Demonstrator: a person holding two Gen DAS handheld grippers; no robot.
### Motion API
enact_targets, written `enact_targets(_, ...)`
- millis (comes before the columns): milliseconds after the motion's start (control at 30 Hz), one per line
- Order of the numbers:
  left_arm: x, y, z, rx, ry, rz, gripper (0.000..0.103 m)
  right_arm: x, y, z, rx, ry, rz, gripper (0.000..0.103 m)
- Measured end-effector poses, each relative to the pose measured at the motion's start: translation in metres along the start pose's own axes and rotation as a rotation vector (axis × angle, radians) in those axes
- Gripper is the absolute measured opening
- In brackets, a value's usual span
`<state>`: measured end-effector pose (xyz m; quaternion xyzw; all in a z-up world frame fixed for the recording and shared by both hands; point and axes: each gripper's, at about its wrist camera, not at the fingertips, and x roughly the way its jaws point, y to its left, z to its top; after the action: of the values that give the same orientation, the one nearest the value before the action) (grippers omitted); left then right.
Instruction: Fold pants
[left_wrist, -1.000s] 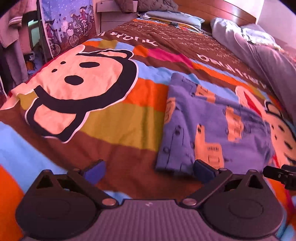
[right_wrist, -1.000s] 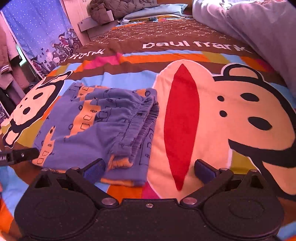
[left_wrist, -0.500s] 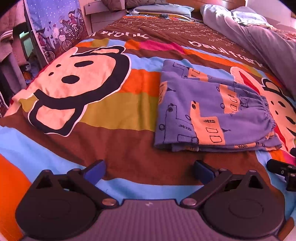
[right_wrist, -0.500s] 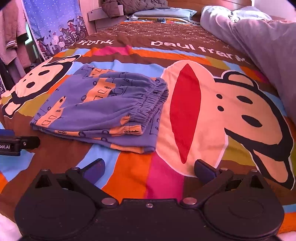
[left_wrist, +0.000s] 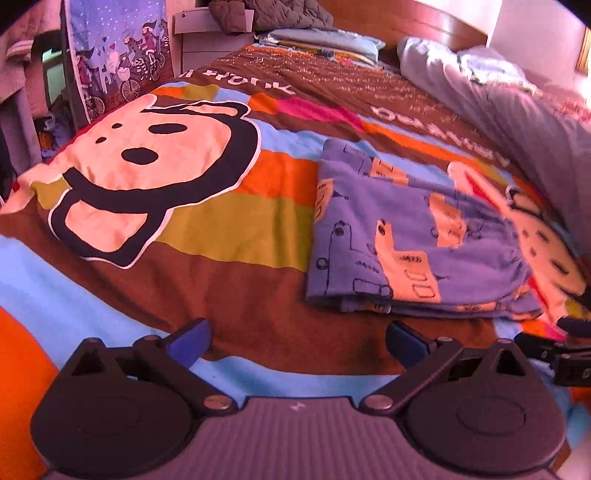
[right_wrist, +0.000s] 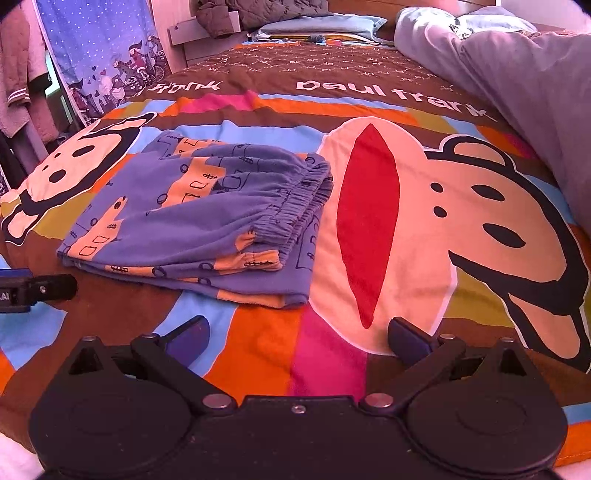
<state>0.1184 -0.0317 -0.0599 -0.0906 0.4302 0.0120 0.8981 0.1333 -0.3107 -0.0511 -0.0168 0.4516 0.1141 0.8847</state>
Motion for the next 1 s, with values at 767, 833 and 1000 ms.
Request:
enact_targets(767,-0.023,0.02,0.015,-0.002,-0.007,-0.147,0.103,-0.024,-0.023,-0.015,0.241,-0.168,-0.027,0.102)
enact_targets(833,-0.026,0.018,0.026,0.047,-0.049,-0.153,0.103,-0.029,-0.034,-0.021,0.336,-0.21,0.009,0.102)
enact_targets(1000,-0.006,0.014,0.058,0.201,-0.055,-0.15,0.103,-0.026,-0.053,-0.013,0.459,-0.219,0.183,0.102)
